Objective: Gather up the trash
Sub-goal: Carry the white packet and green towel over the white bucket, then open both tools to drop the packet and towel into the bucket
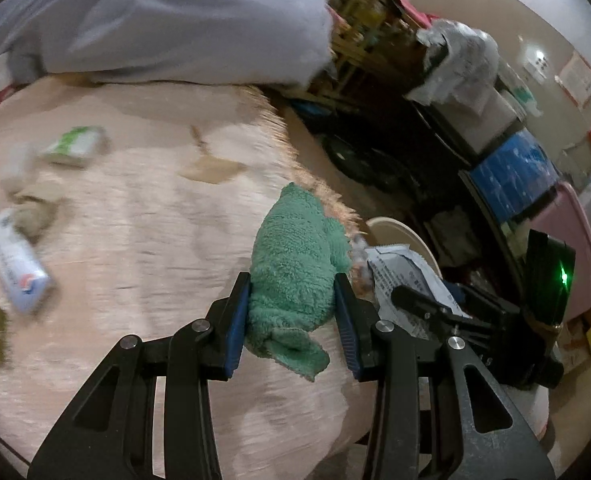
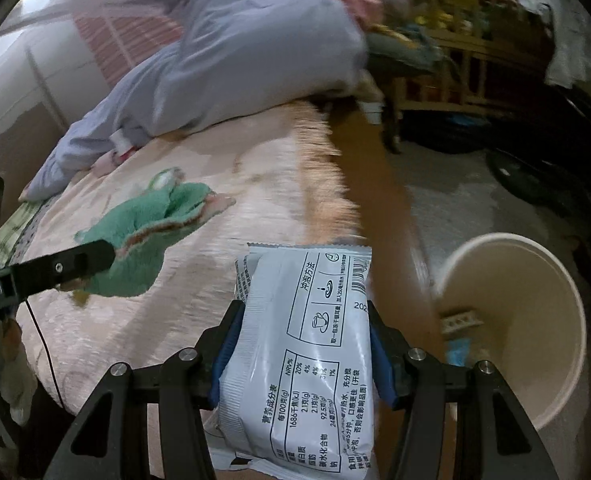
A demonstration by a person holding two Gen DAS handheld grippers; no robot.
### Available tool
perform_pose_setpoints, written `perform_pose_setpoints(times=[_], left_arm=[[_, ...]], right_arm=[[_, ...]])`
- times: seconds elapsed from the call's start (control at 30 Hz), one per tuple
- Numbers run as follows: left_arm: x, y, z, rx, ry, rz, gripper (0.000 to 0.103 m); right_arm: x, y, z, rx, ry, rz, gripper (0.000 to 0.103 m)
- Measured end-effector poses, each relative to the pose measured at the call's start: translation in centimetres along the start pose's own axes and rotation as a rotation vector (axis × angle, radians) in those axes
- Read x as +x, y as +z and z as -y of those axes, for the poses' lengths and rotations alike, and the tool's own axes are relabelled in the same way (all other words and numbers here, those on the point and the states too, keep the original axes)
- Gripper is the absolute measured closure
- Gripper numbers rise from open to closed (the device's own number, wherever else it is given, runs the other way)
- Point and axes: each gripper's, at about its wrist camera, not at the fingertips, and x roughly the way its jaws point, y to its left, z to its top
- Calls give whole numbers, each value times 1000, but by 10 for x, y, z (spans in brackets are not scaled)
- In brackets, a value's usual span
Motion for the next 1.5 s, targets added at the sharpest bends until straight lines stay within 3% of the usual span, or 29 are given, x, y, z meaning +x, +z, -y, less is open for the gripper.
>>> perform_pose_setpoints(times=[0.4,0.87,0.97,1.07,1.3,1.5], left_arm=[[59,-1,74,81,-51,-71,65],[129,-6,144,147,-110,-170,65],[144,-6,157,157,-121,-184,64],[156,-6,168,166,-128,-190,64],[184,-9,183,180,-123,-230,63],[204,-16,188,180,-124,-252,56]], right_arm=[[-26,-18,104,113,-143,-7,49],[-1,-45,218,282,-293,-78,49],[4,-48,234,306,-332,-99,45],[3,-47,245,305,-399,-95,32],[-13,-47,253,354,-372,-46,32],[-26,-43,257,411,-329,11,30]])
